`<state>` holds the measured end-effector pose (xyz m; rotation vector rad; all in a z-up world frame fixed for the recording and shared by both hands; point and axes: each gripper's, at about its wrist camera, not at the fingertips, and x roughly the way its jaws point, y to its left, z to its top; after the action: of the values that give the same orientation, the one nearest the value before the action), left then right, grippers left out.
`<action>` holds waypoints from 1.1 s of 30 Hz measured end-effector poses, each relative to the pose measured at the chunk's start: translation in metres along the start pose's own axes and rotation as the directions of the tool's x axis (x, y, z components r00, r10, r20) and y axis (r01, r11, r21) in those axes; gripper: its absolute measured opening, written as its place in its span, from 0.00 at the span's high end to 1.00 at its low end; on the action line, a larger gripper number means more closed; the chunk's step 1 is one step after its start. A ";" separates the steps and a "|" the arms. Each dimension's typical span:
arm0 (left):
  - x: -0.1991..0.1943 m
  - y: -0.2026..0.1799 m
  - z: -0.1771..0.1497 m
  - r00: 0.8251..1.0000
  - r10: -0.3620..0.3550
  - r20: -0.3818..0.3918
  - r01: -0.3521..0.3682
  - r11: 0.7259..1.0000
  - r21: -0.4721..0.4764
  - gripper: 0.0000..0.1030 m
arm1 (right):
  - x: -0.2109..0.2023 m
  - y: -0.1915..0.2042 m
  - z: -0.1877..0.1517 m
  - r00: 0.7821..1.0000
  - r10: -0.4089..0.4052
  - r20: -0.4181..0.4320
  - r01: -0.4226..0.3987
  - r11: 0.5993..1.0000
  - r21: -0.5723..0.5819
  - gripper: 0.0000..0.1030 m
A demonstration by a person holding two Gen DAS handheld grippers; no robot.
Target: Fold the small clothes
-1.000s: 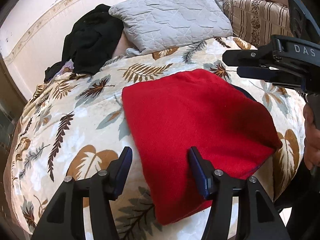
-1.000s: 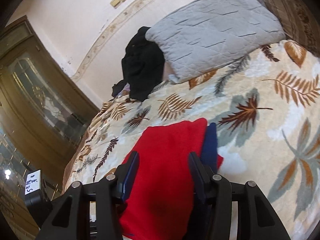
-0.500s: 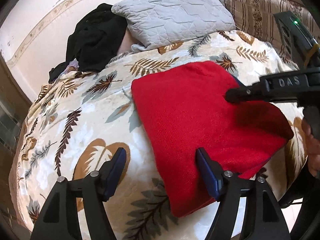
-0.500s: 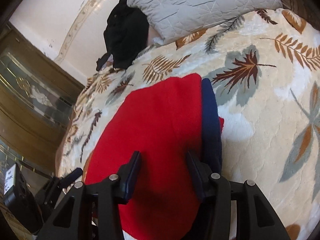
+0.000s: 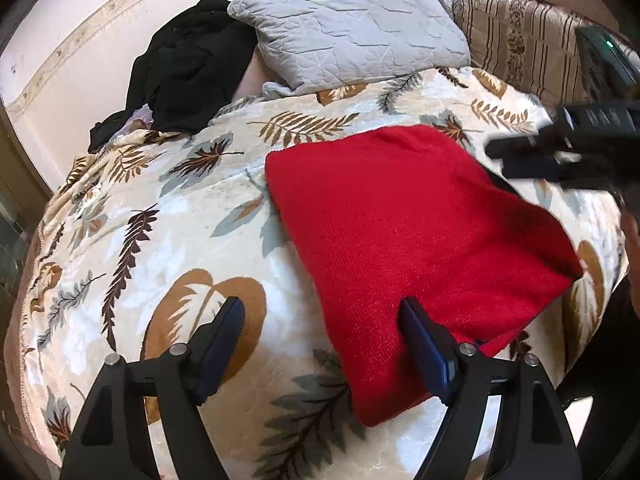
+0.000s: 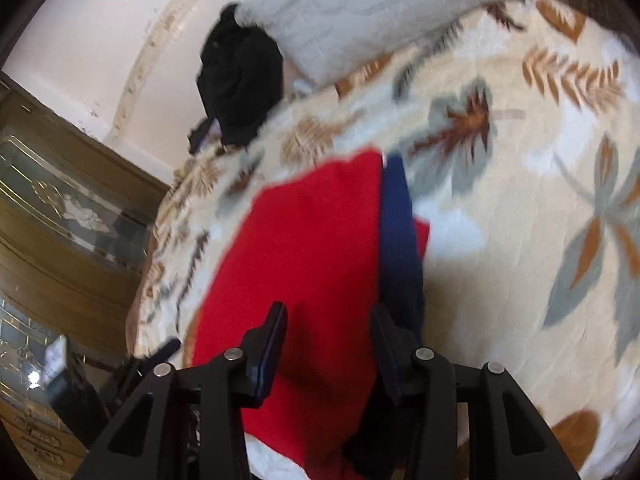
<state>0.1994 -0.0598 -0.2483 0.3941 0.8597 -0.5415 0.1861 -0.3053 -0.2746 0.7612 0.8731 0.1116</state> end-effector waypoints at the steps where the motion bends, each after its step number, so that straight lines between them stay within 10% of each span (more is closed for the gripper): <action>1: -0.002 0.002 0.001 1.000 -0.008 0.005 0.008 1.000 -0.008 0.22 | -0.003 0.002 0.007 1.000 -0.001 0.021 0.001 1.000 -0.007 0.54; 17: 0.007 0.003 -0.004 0.999 0.033 0.001 -0.033 0.999 0.019 0.20 | 0.063 0.008 0.043 0.992 -0.098 -0.074 0.094 0.994 -0.060 0.57; 33: 0.007 -0.001 -0.005 0.998 0.058 0.001 -0.058 0.998 0.024 0.20 | -0.001 -0.005 -0.066 0.990 -0.073 -0.124 0.063 0.995 -0.080 0.56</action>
<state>0.1990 -0.0600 -0.2571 0.4396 0.8399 -0.4982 0.1361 -0.2726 -0.3040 0.6579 1.0097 0.1331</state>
